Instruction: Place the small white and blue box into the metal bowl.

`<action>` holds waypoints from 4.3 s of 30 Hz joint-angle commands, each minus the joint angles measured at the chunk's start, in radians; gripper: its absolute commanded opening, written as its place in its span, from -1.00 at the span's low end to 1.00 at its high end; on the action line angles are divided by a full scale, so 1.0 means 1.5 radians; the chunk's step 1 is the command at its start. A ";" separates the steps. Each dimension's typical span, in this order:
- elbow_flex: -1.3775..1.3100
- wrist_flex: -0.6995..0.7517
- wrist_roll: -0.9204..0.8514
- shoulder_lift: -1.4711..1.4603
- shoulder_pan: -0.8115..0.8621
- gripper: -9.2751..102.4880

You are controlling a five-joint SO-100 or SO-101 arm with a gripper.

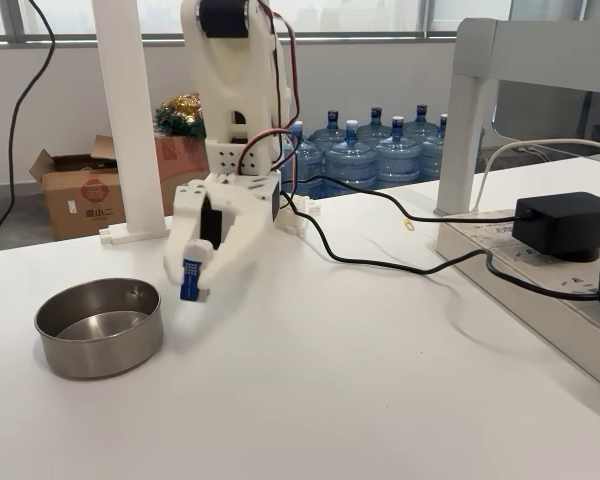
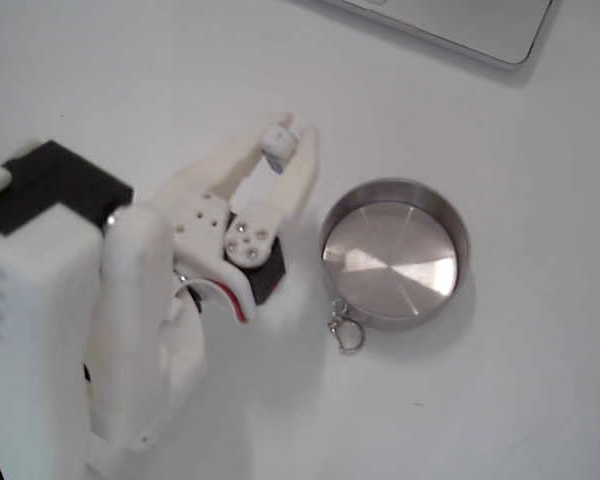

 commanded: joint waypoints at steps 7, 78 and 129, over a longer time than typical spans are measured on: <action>0.025 -0.035 0.004 0.047 0.090 -0.89; 0.229 0.710 -0.951 0.872 -0.533 -0.91; 0.222 1.859 -0.951 1.618 -0.453 -0.91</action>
